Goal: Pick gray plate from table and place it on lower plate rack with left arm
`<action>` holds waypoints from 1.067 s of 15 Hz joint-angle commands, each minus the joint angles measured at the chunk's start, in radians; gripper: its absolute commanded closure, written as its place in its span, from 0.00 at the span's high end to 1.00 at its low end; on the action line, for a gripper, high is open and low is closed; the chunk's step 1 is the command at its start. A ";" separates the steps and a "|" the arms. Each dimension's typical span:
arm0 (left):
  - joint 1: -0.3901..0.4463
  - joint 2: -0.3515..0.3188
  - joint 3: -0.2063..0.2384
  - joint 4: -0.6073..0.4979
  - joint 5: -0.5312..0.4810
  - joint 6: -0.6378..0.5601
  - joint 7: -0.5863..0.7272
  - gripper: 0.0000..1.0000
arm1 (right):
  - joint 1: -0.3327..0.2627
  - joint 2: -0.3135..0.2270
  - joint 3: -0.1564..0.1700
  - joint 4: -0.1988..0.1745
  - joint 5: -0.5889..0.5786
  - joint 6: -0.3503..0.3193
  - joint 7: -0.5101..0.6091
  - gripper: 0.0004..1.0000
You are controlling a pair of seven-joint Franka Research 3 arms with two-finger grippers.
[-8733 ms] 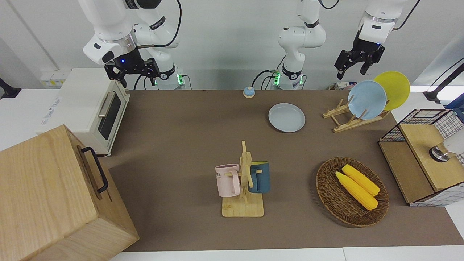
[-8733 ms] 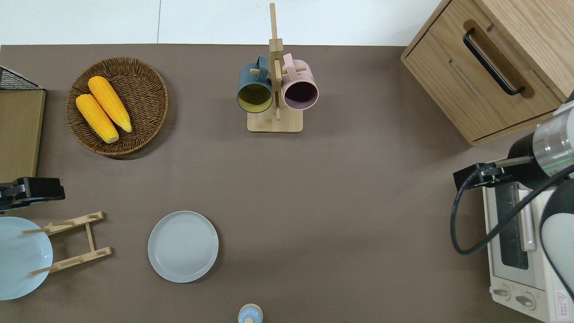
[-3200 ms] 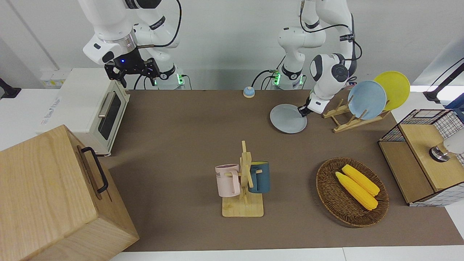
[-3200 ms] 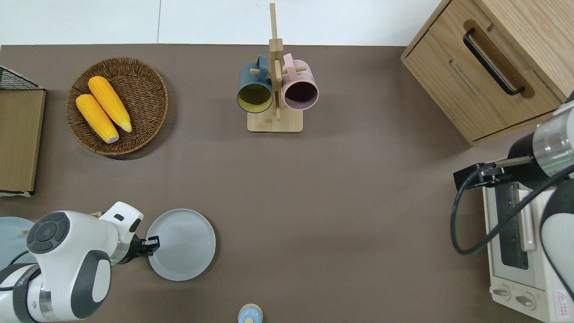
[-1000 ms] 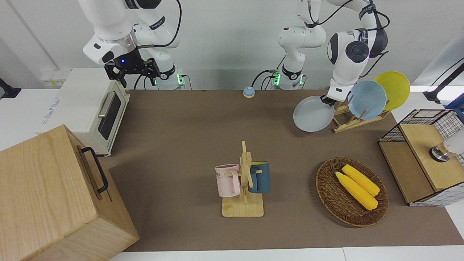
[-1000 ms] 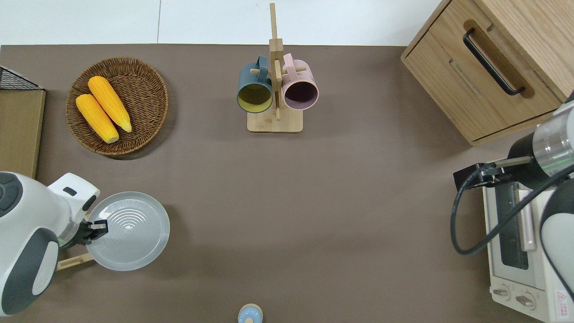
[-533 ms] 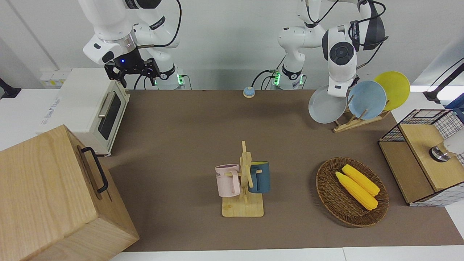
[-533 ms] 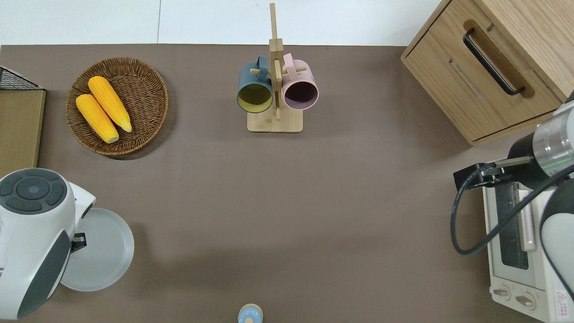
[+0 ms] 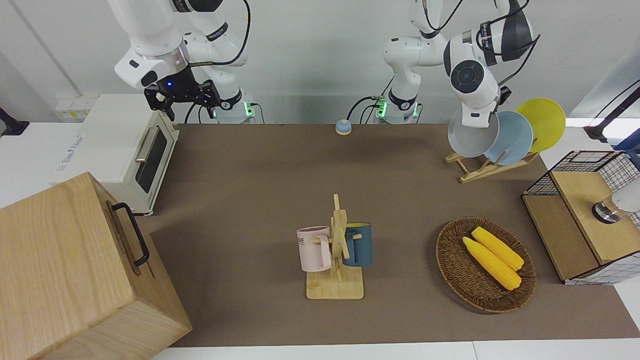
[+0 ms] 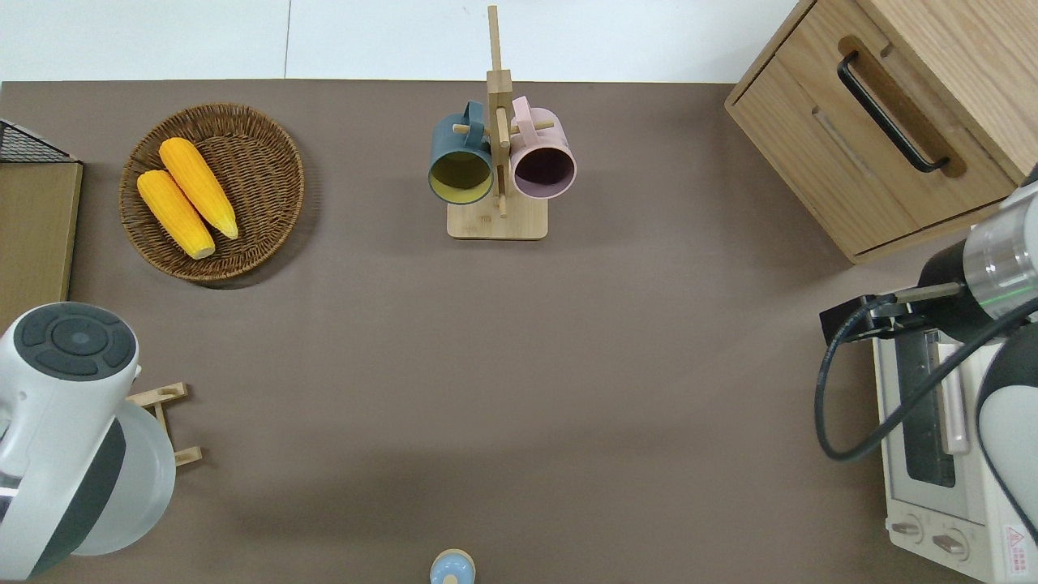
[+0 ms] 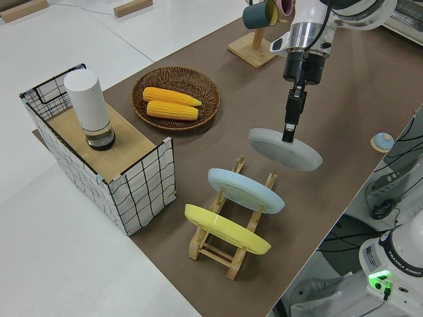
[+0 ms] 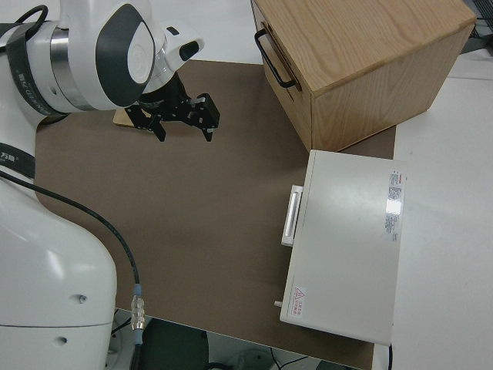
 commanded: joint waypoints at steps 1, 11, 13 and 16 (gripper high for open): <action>-0.005 0.029 -0.005 0.039 0.028 -0.047 -0.055 0.00 | -0.026 -0.002 0.024 0.010 -0.007 -0.015 0.013 0.98; -0.005 0.173 -0.005 0.165 0.067 -0.115 -0.119 0.00 | -0.026 -0.002 0.024 0.010 -0.007 -0.015 0.013 0.98; -0.008 0.196 -0.005 0.168 0.077 -0.115 -0.119 0.00 | -0.026 -0.002 0.024 0.010 -0.007 -0.015 0.013 0.98; -0.008 0.210 -0.008 0.171 0.086 -0.116 -0.131 0.00 | -0.026 -0.002 0.024 0.010 -0.007 -0.015 0.013 0.98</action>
